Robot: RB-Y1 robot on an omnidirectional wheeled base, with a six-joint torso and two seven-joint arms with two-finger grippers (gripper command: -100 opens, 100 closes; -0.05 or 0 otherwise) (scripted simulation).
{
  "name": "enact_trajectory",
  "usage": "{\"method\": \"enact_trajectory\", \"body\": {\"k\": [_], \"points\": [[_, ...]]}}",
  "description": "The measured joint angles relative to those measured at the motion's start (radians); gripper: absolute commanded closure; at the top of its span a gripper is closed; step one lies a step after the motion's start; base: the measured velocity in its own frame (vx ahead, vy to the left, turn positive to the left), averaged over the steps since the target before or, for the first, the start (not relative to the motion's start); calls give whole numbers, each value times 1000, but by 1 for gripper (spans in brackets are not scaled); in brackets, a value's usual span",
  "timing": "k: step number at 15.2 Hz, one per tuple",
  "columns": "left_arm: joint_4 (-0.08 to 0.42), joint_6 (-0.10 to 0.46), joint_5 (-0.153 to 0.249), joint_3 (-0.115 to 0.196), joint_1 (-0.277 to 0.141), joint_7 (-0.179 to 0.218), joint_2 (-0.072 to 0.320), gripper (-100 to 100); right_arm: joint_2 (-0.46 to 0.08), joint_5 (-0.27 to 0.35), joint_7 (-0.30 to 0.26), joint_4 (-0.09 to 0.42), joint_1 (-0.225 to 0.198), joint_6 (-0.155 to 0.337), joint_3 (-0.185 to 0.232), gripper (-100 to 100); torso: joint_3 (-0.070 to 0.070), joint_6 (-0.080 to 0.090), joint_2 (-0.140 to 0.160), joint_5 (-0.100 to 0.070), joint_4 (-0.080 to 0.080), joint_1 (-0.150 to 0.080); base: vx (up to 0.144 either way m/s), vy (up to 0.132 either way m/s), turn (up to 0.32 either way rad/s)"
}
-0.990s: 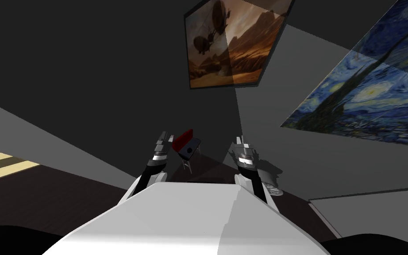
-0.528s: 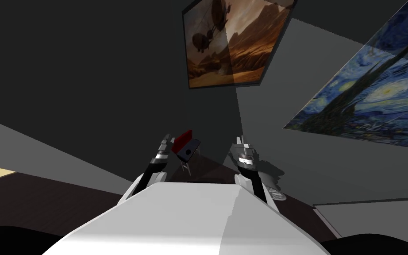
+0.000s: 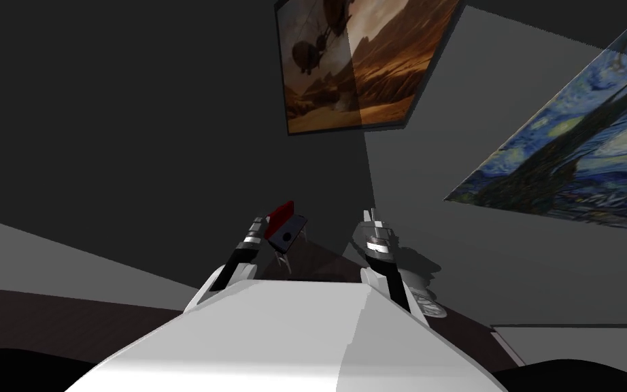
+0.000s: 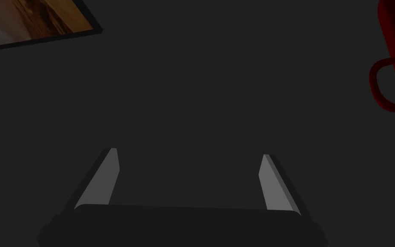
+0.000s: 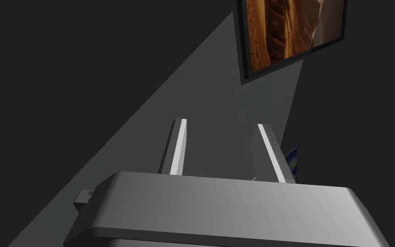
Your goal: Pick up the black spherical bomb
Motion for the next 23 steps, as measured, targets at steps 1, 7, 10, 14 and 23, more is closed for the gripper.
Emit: {"method": "enact_trajectory", "body": {"k": [1,7,10,14,23], "points": [[10,17,1,1,-3,-5,1,-100,0,0,0,0,0,0,0,0,0,0,0,0,0,0,71,-40,21],[48,135,8,5,-11,-41,6,-100,0,0,0,0,0,0,0,0,0,0,-1,0,0,-1,77,-43,17],[71,188,7,4,-16,-60,3,-100,0,0,0,0,0,0,0,0,0,0,0,0,0,0,67,-33,16],[105,261,10,8,-34,-83,4,-100,0,0,0,0,0,0,0,0,0,0,1,0,0,0,52,-27,12],[168,426,19,16,-53,-130,15,-100,0,0,0,0,0,0,0,0,0,0,0,0,0,0,61,-36,16]]}}
